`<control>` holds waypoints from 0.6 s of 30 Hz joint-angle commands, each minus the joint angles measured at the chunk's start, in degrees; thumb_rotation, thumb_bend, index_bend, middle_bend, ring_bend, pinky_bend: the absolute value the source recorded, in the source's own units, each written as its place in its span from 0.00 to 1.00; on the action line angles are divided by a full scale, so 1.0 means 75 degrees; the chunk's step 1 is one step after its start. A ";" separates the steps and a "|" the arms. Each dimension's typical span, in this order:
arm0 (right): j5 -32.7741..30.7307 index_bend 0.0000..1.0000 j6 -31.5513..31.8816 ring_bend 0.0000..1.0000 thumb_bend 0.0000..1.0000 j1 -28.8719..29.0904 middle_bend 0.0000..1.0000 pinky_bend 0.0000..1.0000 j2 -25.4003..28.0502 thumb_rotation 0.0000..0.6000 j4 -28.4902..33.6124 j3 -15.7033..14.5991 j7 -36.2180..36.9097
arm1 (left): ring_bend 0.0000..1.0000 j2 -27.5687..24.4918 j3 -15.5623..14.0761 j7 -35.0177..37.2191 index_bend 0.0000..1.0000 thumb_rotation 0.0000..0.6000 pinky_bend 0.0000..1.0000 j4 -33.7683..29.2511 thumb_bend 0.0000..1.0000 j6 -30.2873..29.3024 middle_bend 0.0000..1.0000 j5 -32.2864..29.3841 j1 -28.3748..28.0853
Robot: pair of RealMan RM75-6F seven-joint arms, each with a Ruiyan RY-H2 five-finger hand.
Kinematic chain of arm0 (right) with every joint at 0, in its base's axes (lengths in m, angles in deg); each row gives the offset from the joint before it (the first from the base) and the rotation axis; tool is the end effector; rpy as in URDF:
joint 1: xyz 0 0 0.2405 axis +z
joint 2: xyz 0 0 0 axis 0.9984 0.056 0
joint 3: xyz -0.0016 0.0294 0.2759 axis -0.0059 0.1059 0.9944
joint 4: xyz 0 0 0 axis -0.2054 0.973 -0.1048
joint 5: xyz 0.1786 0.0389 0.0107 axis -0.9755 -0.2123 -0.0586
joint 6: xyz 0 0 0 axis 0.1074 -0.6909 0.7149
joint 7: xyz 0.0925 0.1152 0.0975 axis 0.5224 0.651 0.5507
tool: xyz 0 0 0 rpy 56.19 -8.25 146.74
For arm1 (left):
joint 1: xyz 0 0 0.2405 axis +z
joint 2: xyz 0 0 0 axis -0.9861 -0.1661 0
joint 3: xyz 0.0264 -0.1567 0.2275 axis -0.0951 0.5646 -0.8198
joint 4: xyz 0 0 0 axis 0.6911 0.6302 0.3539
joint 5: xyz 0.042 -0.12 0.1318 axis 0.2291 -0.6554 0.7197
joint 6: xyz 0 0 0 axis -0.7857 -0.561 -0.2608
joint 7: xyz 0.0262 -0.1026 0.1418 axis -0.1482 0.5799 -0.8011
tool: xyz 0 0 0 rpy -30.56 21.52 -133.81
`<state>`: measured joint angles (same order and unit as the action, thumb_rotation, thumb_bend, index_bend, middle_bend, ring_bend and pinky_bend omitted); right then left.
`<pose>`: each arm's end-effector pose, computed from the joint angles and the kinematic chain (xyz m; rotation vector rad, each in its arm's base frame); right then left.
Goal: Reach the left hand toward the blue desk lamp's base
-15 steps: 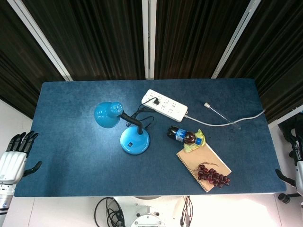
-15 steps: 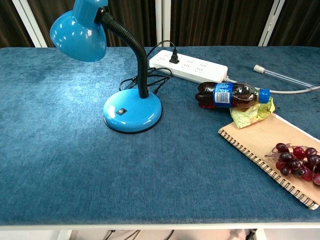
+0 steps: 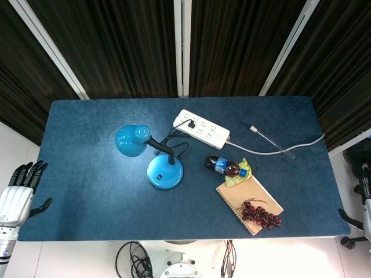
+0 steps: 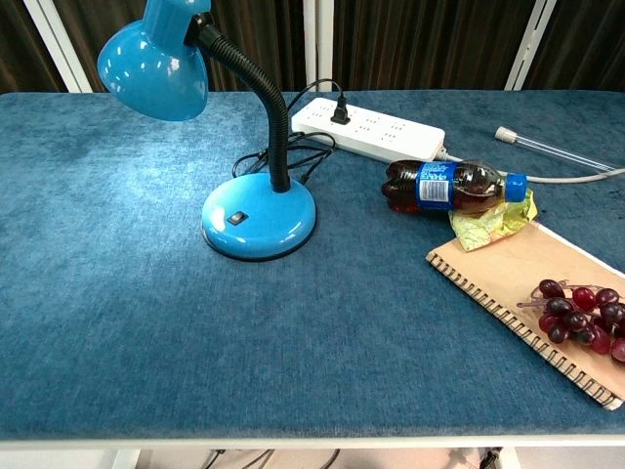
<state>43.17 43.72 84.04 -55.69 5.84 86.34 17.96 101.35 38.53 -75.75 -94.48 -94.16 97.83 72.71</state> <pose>-0.3463 -0.1743 0.2345 1.2266 -0.8123 0.7761 -0.3262 0.2237 0.1852 -1.4883 -0.8059 -0.9010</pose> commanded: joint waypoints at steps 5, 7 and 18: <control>-0.0060 0.00 -0.0038 0.00 0.06 0.0021 0.00 0.00 0.0030 1.00 0.0005 0.0048 0.0097 | 0.00 0.0001 -0.0003 -0.0024 0.01 1.00 0.07 -0.0066 0.23 0.0059 0.02 0.0014 -0.0001; -0.0066 0.00 -0.0070 0.00 0.06 0.0034 0.00 0.00 0.0045 1.00 -0.0001 0.0047 0.0093 | 0.00 0.0028 -0.0005 -0.0023 0.01 1.00 0.08 -0.0069 0.23 0.0078 0.02 0.0036 -0.0012; -0.0106 0.00 -0.0106 0.00 0.06 0.0046 0.00 0.00 0.0118 1.00 0.0084 0.0076 0.0194 | 0.00 0.0266 -0.0281 -0.0251 0.01 1.00 0.08 -0.0699 0.23 0.0740 0.02 0.0990 -0.0611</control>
<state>42.33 42.90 84.37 -54.86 6.40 86.89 19.39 102.59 36.90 -76.29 -98.32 -90.25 103.68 69.66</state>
